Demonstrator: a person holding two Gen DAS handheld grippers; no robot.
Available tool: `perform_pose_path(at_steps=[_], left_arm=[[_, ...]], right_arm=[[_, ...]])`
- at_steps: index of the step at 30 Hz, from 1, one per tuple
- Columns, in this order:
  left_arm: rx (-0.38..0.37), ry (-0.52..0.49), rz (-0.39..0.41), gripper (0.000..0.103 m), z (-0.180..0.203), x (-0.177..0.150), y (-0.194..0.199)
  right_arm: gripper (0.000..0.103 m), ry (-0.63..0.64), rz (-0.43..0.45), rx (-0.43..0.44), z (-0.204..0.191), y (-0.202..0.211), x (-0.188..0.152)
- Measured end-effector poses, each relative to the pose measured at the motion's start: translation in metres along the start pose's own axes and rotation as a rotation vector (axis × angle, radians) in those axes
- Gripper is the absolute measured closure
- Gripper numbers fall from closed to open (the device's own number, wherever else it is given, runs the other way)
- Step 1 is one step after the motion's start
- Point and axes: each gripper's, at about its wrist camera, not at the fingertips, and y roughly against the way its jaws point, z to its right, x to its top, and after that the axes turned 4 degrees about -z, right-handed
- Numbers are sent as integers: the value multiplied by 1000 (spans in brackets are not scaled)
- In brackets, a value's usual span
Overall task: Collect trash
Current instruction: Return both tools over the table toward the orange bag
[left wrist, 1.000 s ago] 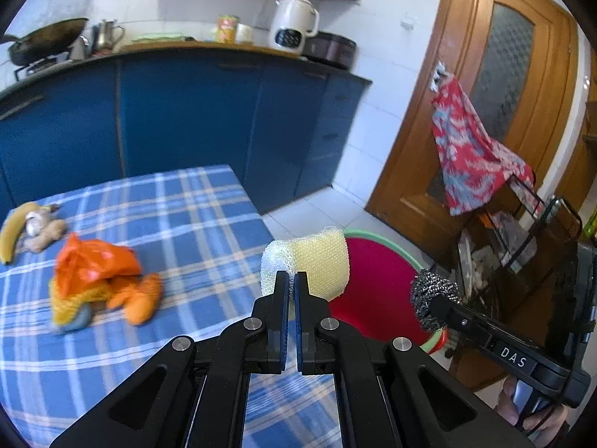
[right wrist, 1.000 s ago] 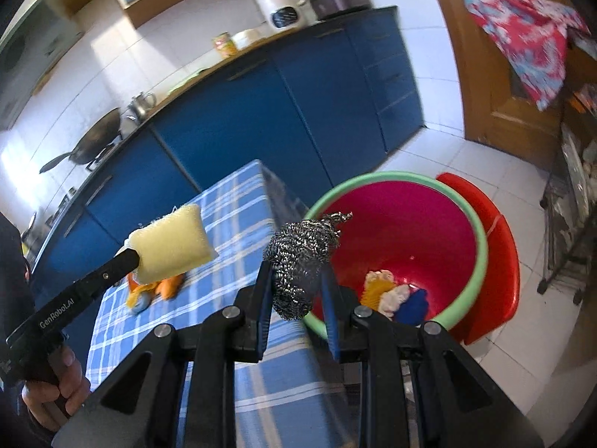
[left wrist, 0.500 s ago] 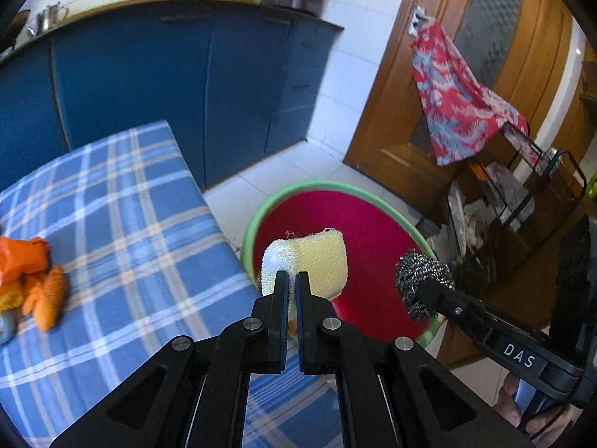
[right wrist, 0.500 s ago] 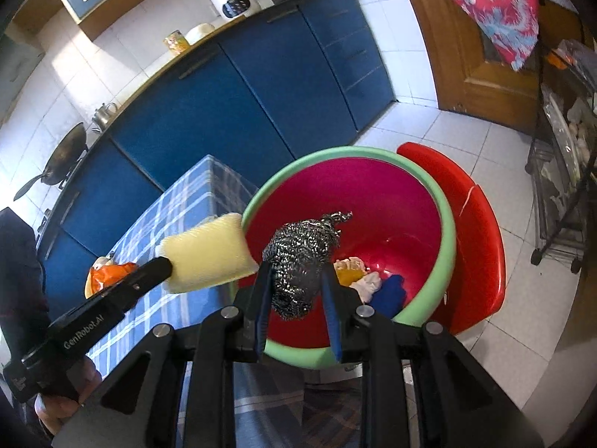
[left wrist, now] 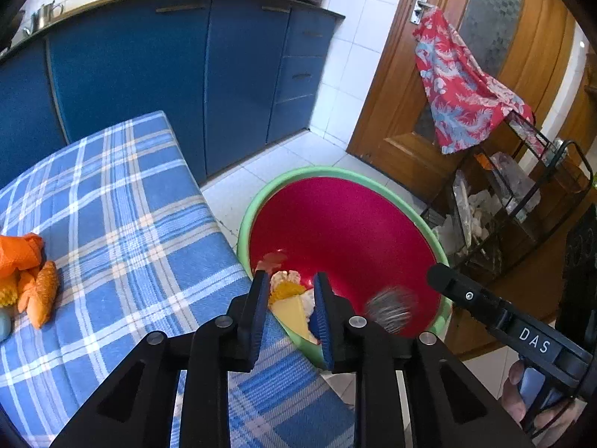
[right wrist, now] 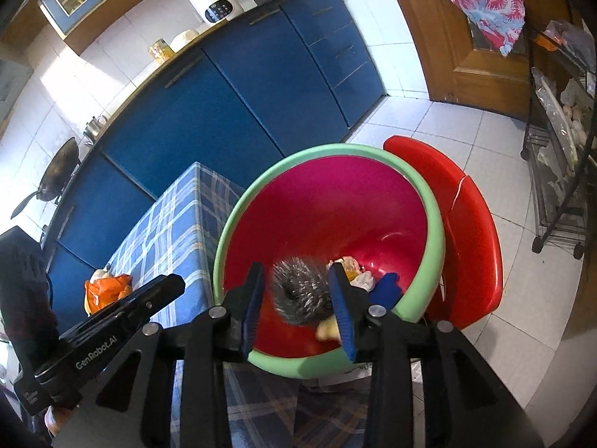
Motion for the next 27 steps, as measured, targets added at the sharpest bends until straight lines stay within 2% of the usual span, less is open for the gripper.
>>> perform_pose_path(at_steps=[11, 27], left_arm=[[27, 49, 58, 78, -22, -6, 37], [139, 183, 142, 77, -99, -18, 88]], right_arm=[[59, 39, 26, 20, -22, 15, -4], [53, 131, 8, 64, -84, 14, -17]])
